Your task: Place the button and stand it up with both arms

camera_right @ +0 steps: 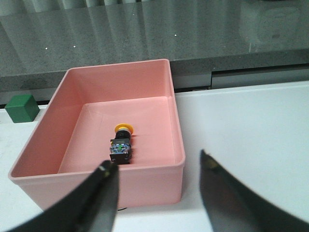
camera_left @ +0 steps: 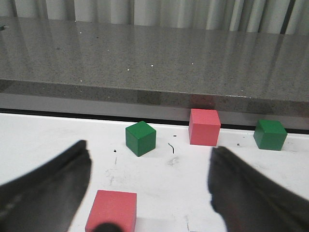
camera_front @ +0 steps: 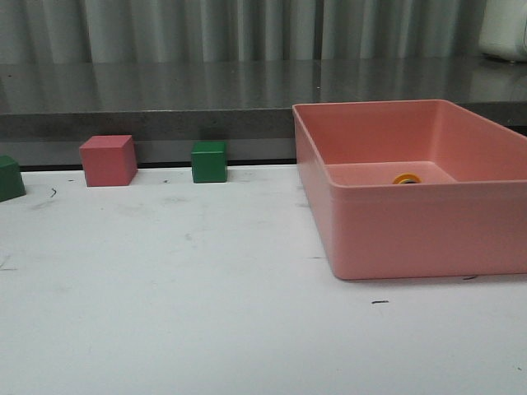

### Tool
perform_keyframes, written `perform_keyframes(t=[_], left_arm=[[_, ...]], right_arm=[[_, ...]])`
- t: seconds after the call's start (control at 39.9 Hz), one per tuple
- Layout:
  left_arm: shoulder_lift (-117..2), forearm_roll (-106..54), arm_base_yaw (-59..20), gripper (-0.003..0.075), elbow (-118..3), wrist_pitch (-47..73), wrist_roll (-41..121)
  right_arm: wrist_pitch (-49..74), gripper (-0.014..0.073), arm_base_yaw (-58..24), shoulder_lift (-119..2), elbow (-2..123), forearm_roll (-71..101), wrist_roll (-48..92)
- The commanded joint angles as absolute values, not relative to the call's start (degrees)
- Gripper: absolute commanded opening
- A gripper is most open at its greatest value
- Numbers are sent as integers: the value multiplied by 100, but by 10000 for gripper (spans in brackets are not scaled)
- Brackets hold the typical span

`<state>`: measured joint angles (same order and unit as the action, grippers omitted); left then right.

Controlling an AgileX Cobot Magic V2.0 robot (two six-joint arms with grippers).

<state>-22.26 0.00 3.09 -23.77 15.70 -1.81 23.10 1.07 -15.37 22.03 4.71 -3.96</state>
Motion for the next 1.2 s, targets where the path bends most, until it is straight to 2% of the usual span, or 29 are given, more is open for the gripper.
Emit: perform_keyframes(t=[0.0, 0.18, 0.33, 0.6, 0.83, 0.98, 1.18], left_arm=[[-2295, -38, 307, 700, -2599, 1099, -243], [-2295, -38, 307, 666, -2599, 1086, -243], [-2295, -38, 307, 632, -2599, 1086, -243], [-2295, -38, 307, 566, -2599, 1096, -243], [-2295, -38, 307, 514, -2599, 1096, -243], [-2295, -38, 307, 491, -2599, 1096, -243], [-2295, -38, 307, 491, -2599, 1096, -243]], right_arm=[[1866, 666, 142, -1629, 2423, 461, -364], [1433, 641, 142, -1667, 2458, 461, -364], [1382, 641, 142, -2300, 2813, 461, -364], [1433, 641, 72, -4412, 3898, 461, -364], [1571, 641, -608, -5938, 4811, 461, -364], [2109, 641, -968, -7067, 5576, 461, -364], [3077, 641, -1005, -8412, 6596, 562, -403]])
